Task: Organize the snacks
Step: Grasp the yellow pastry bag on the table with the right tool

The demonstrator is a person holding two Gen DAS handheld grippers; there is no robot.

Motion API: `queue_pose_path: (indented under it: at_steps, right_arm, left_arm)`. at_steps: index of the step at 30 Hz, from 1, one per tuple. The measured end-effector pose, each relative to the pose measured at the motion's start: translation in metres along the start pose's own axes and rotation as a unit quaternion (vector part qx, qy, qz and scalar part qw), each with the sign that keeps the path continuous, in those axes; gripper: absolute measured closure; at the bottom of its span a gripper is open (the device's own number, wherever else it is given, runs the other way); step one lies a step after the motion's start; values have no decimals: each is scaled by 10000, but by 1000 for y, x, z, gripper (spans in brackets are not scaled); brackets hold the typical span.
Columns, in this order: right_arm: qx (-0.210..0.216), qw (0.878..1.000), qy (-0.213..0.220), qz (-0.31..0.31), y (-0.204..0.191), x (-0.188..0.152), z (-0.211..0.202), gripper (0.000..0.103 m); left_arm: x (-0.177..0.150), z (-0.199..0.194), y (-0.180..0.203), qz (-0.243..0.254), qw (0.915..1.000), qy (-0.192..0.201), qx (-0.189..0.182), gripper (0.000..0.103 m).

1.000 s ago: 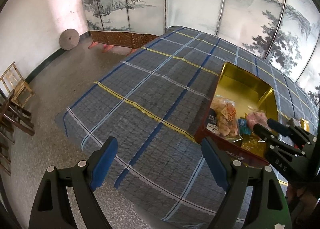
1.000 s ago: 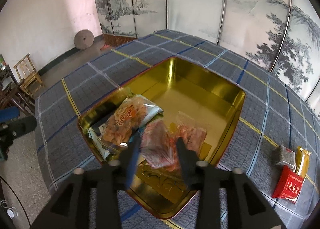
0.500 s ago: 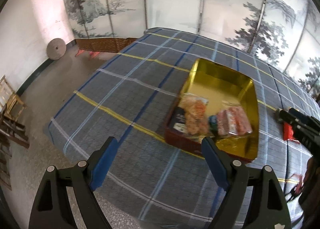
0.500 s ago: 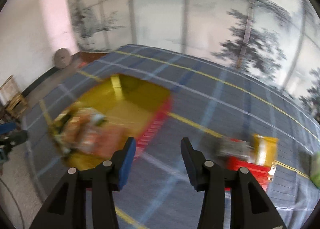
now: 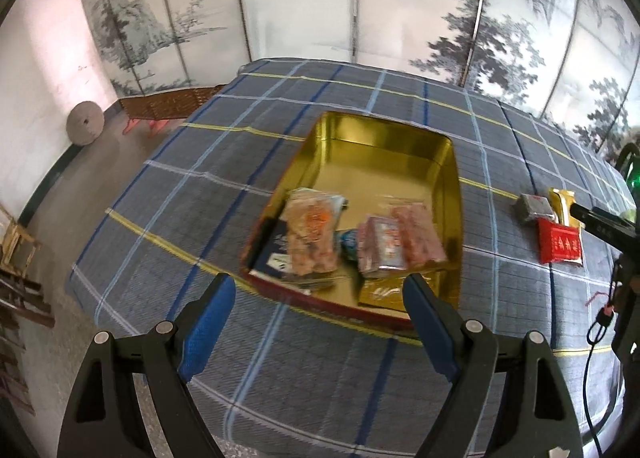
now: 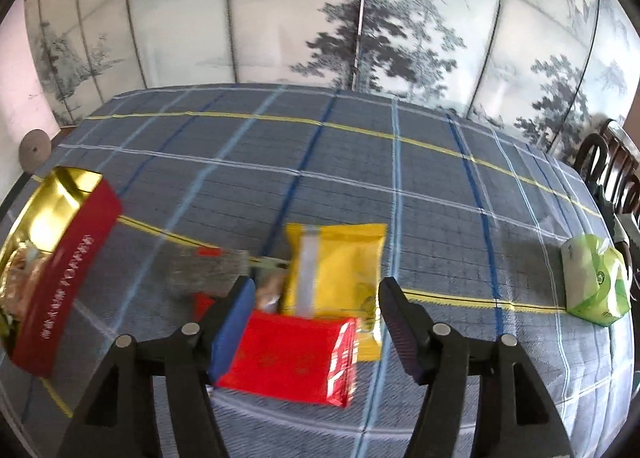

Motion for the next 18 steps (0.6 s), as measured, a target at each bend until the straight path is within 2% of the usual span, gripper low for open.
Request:
queue_pose_path:
  at_steps: [10, 18]
  right_arm:
    - [97, 9993, -241, 276, 11, -1, 39, 37]
    - [252, 9984, -230, 461, 12, -3, 46, 38]
  left_arm:
    - [3, 7, 35, 297, 9995, -89, -90, 20]
    - [5, 10, 58, 471, 9986, -113, -225, 20]
Point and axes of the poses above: each gripper's, at about its wrist camera, not at the fingertips, and z roughly the way its jaws point, y to its right, x to its top, the point moved 10 cm from there along z, roughly the way its jaws point, and after that the axes turned 1 degree about z, right-handed, at the moved point
